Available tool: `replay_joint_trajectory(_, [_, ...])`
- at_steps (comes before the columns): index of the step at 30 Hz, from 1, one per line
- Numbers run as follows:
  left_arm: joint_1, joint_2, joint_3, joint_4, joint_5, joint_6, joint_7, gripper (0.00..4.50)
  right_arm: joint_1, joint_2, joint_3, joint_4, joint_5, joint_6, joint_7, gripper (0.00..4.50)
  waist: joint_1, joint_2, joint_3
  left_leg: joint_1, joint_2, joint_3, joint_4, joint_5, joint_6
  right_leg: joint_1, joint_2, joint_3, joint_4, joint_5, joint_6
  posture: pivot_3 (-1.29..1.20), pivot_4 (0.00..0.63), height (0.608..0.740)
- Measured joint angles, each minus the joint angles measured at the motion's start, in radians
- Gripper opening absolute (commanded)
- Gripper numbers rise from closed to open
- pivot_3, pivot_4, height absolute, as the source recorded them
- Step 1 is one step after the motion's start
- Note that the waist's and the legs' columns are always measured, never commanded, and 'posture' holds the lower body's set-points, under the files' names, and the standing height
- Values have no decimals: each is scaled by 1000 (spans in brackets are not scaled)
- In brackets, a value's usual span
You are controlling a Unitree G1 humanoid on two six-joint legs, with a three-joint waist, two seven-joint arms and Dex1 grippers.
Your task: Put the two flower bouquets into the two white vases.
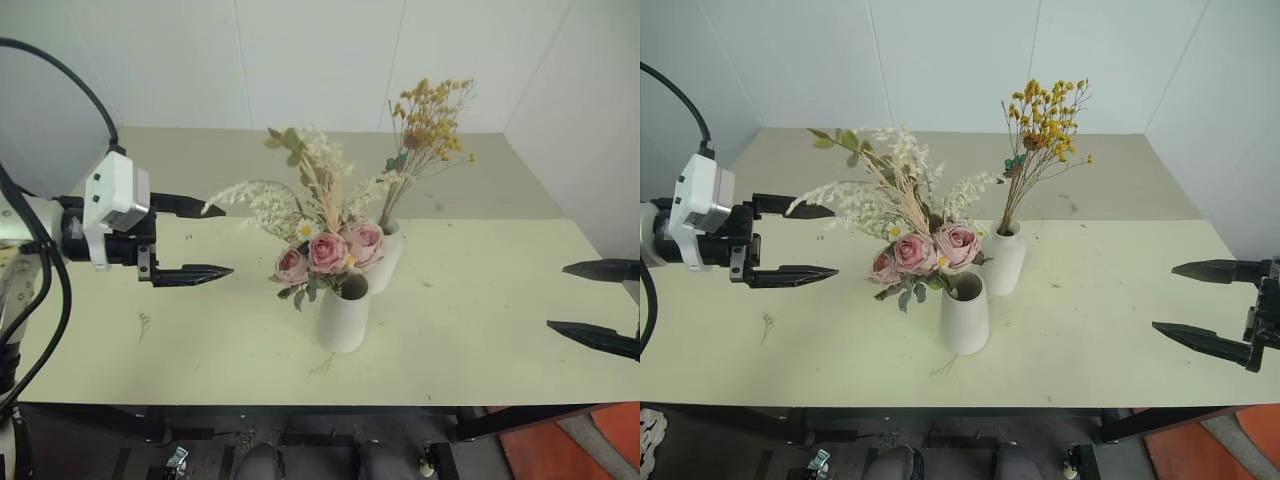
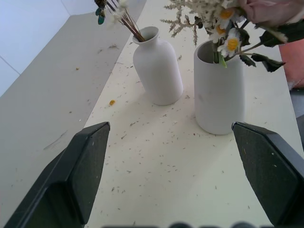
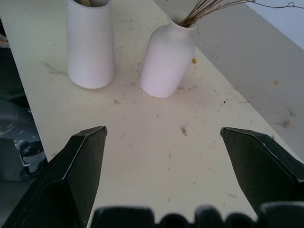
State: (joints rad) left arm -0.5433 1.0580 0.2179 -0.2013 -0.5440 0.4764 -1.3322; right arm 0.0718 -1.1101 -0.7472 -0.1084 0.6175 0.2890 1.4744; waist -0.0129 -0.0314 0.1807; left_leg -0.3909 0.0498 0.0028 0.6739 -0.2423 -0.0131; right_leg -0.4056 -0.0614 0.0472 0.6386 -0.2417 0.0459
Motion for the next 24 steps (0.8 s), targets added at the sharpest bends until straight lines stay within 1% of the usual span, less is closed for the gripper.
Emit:
replay_joint_trajectory(7, [1, -4, 4, -1, -27, 10, 38, 4477, -95, -30, 91, 126, 1, -31, 69, 4500, -2, 0, 0, 0, 0, 0, 0, 0, 0, 0, 0, 0, 1, 0, 0, 0, 150, 740])
replay_joint_trajectory(12, [12, -3, 10, -20, -35, 17, 72, 4477, -144, -39, 128, 153, 1, -45, 73, 4500, -2, 0, 1, 0, 0, 0, 0, 0, 0, 0, 0, 0, 1, 0, 0, 0, 150, 740])
replay_joint_trajectory(17, [13, 3, 49, -69, -89, 59, 98, 4477, -162, -39, 152, 162, 1, -50, 75, 4500, -2, 0, 1, 0, 0, 0, 0, 0, 0, -1, 0, 0, 1, 0, 0, 0, 150, 740])
replay_joint_trajectory(23, [125, 58, 104, -73, -82, 70, 94, 4477, -173, -39, 173, 176, 1, -69, 77, 4500, -5, 1, 1, 1, 0, 1, 0, 0, 0, 0, 0, 1, 2, 0, -1, 0, 150, 740])
replay_joint_trajectory(24, [171, 77, 119, -74, -74, 66, 85, 4477, -174, -39, 179, 177, 1, -72, 78, 4500, -6, 1, 1, 1, 1, 1, -1, 0, 0, -1, 0, 1, 2, -1, -1, 0, 150, 740])
